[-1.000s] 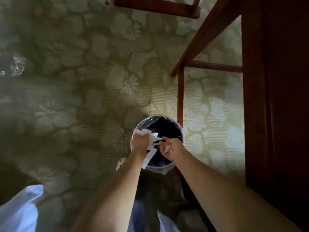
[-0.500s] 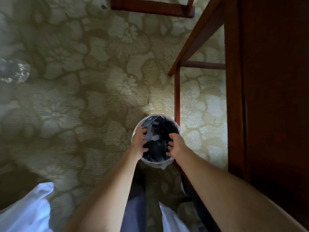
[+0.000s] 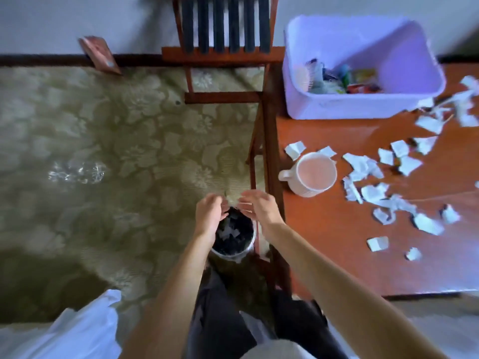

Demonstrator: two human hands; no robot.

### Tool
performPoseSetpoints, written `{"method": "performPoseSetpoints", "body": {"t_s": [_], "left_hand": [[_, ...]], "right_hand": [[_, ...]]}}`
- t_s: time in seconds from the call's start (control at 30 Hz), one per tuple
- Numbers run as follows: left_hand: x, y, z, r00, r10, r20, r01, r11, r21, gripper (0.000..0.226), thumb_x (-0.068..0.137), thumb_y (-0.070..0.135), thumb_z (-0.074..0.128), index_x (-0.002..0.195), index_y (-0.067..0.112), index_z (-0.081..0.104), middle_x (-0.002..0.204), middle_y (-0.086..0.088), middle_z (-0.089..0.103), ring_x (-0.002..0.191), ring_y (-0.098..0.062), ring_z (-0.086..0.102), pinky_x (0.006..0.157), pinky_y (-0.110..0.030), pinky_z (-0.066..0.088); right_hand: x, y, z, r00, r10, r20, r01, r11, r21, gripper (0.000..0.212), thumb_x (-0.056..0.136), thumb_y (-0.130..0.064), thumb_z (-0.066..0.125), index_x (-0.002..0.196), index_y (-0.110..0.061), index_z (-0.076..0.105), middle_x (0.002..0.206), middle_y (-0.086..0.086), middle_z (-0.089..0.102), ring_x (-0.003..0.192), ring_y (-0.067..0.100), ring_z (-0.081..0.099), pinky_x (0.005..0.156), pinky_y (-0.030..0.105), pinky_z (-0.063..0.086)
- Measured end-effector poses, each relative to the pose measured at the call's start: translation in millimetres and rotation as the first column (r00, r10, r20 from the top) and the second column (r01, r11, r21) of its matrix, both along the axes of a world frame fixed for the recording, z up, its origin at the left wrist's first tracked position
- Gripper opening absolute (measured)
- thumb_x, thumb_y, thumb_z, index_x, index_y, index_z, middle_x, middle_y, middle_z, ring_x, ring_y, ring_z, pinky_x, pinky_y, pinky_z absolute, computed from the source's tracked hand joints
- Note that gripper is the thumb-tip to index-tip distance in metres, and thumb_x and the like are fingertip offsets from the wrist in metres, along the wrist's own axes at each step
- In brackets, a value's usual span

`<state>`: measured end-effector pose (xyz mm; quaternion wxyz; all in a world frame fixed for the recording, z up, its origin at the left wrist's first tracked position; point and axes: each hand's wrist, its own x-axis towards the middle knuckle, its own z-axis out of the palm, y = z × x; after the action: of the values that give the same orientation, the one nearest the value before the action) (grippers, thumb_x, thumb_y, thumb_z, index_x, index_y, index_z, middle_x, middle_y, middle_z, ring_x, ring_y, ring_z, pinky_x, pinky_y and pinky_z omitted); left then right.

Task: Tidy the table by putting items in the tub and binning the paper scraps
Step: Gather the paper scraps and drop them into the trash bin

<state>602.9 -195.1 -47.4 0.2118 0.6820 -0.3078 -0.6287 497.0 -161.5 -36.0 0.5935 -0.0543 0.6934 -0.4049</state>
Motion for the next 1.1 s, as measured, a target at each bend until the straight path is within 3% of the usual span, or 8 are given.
{"method": "performPoseSetpoints", "body": {"t_s": [0.17, 0.23, 0.3, 0.43, 0.6, 0.8, 0.93, 1.1], "left_hand": [[-47.2, 52.1, 54.9, 0.994, -0.095, 0.056, 0.105, 0.972, -0.209, 0.022, 0.093, 0.006, 0.045, 0.083, 0.015, 0.062, 0.084, -0.002, 0.066, 0.070, -0.008, 0.064, 0.064, -0.018, 0.050], [-74.7, 73.0, 70.1, 0.989, -0.140, 0.057, 0.149, 0.963, -0.223, 0.018, 0.094, 0.005, 0.045, 0.090, 0.009, 0.063, 0.080, 0.002, 0.064, 0.061, 0.004, 0.063, 0.058, -0.010, 0.050], [-100.1, 89.1, 80.1, 0.985, -0.166, 0.037, 0.170, 0.962, -0.212, 0.017, 0.095, 0.006, 0.046, 0.094, 0.006, 0.063, 0.083, -0.004, 0.066, 0.065, -0.003, 0.065, 0.062, -0.015, 0.053], [-135.7, 98.9, 96.7, 0.966, -0.249, 0.067, 0.258, 0.926, -0.276, 0.017, 0.093, 0.010, 0.048, 0.086, 0.019, 0.061, 0.086, -0.003, 0.068, 0.063, -0.011, 0.063, 0.055, -0.016, 0.050], [-153.4, 81.5, 119.6, 0.940, -0.320, 0.118, 0.339, 0.839, -0.426, 0.021, 0.091, 0.012, 0.052, 0.078, 0.026, 0.060, 0.077, 0.002, 0.066, 0.044, 0.000, 0.055, 0.046, -0.018, 0.038], [-162.2, 4.4, 146.9, 0.949, -0.282, 0.142, 0.311, 0.759, -0.572, 0.011, 0.089, 0.009, 0.053, 0.086, 0.012, 0.063, 0.072, 0.000, 0.063, 0.053, -0.007, 0.052, 0.041, -0.009, 0.037], [-172.1, -60.3, 112.0, 0.749, -0.514, 0.418, 0.661, 0.618, -0.425, 0.024, 0.085, -0.003, 0.048, 0.097, 0.007, 0.067, 0.094, -0.010, 0.067, 0.078, -0.022, 0.063, 0.066, -0.027, 0.050], [-177.8, -86.3, 61.4, 0.218, -0.764, 0.608, 0.972, 0.223, -0.068, 0.041, 0.084, -0.001, 0.059, 0.123, 0.012, 0.057, 0.127, -0.010, 0.054, 0.115, -0.025, 0.054, 0.099, -0.038, 0.047]], "right_hand": [[-60.7, 65.1, 59.2, 0.997, 0.025, -0.078, -0.034, 0.992, -0.123, 0.016, 0.091, -0.001, 0.047, 0.094, -0.004, 0.063, 0.088, 0.010, 0.065, 0.073, 0.015, 0.063, 0.069, 0.019, 0.052], [-91.6, 90.0, 68.0, 0.986, 0.045, -0.163, -0.065, 0.991, -0.120, 0.014, 0.092, -0.005, 0.050, 0.088, -0.009, 0.063, 0.091, 0.006, 0.065, 0.075, 0.012, 0.064, 0.062, 0.012, 0.052], [-124.5, 109.0, 68.8, 0.953, 0.049, -0.299, -0.073, 0.995, -0.070, 0.010, 0.092, -0.010, 0.054, 0.094, -0.011, 0.064, 0.097, 0.006, 0.066, 0.082, 0.015, 0.065, 0.065, 0.015, 0.053], [-185.7, 120.3, 60.0, 0.718, 0.174, -0.674, -0.125, 0.985, 0.120, 0.033, 0.088, -0.023, 0.061, 0.118, -0.011, 0.059, 0.122, 0.012, 0.059, 0.098, 0.027, 0.064, 0.082, 0.035, 0.053], [-203.1, 98.9, 48.8, 0.510, 0.485, -0.710, -0.351, 0.871, 0.342, 0.062, 0.083, -0.033, 0.064, 0.139, -0.021, 0.038, 0.149, 0.012, 0.023, 0.131, 0.033, 0.039, 0.098, 0.043, 0.047], [-195.8, 61.4, 44.8, 0.412, 0.537, -0.736, -0.416, 0.830, 0.372, 0.070, 0.087, -0.023, 0.063, 0.146, -0.029, 0.025, 0.158, 0.007, 0.005, 0.144, 0.033, 0.017, 0.097, 0.037, 0.048], [-197.7, 39.5, 49.0, 0.336, 0.590, -0.734, -0.519, 0.766, 0.378, 0.069, 0.089, -0.016, 0.060, 0.146, -0.031, 0.025, 0.158, 0.007, 0.008, 0.142, 0.033, 0.023, 0.099, 0.038, 0.049], [-216.0, 5.7, 47.4, 0.157, 0.675, -0.721, -0.633, 0.629, 0.451, 0.067, 0.090, -0.018, 0.061, 0.145, -0.031, 0.025, 0.155, 0.009, 0.014, 0.139, 0.033, 0.024, 0.103, 0.039, 0.043]]}}
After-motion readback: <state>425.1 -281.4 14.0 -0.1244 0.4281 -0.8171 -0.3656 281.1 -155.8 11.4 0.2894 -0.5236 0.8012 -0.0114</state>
